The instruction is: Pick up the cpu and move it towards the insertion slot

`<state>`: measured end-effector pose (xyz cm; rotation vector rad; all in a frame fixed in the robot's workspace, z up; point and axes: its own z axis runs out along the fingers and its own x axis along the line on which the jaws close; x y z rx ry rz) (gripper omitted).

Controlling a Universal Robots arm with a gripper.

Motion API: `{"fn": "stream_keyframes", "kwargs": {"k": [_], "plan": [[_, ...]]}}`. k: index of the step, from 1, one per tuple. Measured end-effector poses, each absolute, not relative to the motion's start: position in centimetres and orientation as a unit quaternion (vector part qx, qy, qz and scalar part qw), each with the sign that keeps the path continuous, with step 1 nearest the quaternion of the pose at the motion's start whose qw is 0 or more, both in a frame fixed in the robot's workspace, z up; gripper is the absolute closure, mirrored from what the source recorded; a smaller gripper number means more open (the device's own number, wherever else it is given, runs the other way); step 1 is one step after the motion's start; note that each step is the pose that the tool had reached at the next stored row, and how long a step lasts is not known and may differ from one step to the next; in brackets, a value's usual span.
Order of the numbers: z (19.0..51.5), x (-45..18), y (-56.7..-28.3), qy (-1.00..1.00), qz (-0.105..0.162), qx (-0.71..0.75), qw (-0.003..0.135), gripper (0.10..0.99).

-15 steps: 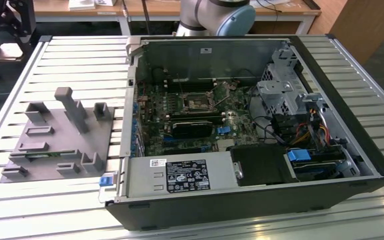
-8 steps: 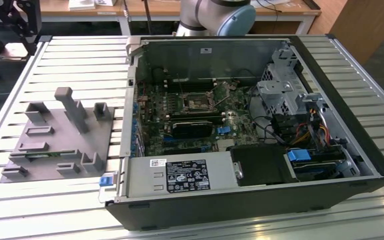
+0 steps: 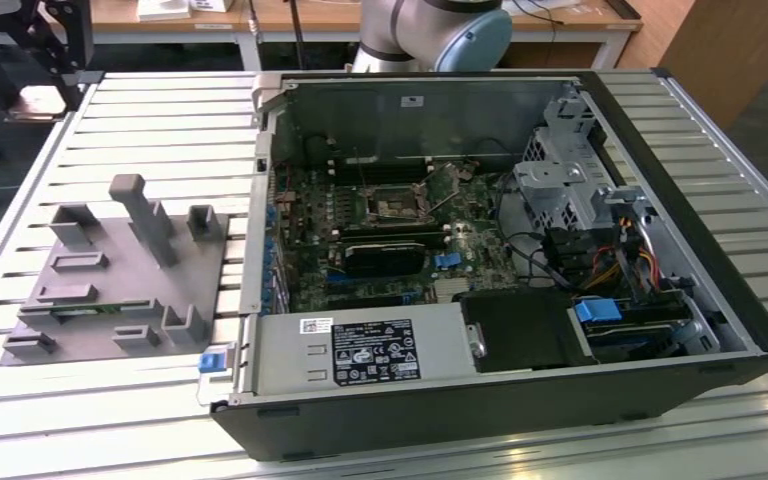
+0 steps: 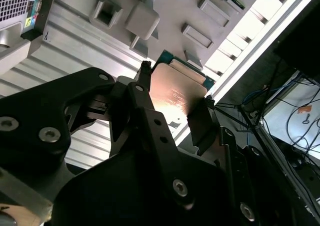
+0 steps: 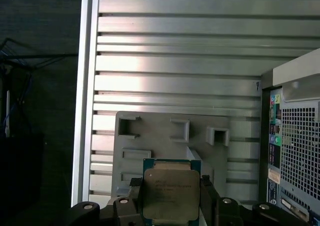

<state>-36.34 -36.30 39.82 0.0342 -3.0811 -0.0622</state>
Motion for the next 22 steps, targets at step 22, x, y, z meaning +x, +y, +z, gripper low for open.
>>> {"fn": "stream_keyframes", "kwargs": {"k": [22], "plan": [[39.8,-34.6,-36.3,-0.999,-0.020,0.011,0.025,0.541]]}}
